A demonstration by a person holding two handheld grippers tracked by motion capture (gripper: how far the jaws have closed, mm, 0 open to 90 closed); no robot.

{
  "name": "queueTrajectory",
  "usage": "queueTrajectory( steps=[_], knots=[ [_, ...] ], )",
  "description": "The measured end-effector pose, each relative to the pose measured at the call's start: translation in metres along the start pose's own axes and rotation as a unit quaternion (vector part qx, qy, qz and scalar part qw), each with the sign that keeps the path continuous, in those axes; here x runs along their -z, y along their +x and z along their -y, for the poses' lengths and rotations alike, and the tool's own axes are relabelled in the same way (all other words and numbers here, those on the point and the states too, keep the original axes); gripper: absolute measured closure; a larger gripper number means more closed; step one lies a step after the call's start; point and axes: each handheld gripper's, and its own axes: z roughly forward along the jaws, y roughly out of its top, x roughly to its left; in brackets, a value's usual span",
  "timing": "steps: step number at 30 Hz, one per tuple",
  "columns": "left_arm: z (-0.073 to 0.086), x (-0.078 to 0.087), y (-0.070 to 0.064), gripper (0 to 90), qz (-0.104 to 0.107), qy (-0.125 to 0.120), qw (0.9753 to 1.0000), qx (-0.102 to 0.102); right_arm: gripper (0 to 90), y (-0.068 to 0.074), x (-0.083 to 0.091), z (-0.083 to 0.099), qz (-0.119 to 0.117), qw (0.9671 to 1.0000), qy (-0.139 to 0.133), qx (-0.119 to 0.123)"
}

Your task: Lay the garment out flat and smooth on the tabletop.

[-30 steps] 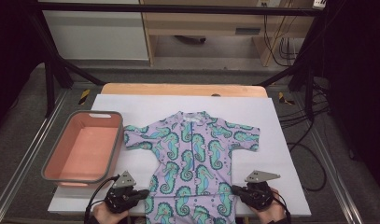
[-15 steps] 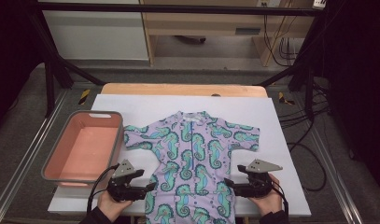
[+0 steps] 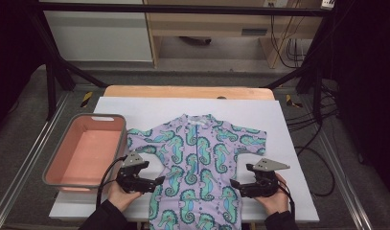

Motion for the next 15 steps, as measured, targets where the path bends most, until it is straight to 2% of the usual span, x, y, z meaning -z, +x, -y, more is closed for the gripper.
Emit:
queueTrajectory(
  steps=[3,11,13,15],
  knots=[
    [-0.007,-0.003,0.003,11.5,0.002,-0.002,1.0000,-0.001,8.2,-0.001,0.001,0.001,0.001,1.0000,-0.001,-0.003],
    [-0.024,-0.012,0.017,11.5,0.001,-0.009,0.9998,0.015,6.5,-0.001,0.001,0.002,0.003,1.0000,0.007,-0.005],
    [-0.029,-0.014,0.021,11.5,0.008,-0.012,0.9996,0.023,6.2,-0.001,0.000,0.002,0.005,0.9999,0.007,-0.007],
    [-0.033,-0.017,0.024,11.5,0.003,-0.012,0.9996,0.024,6.1,-0.001,0.000,0.003,0.004,0.9999,0.009,-0.007]
  ],
)
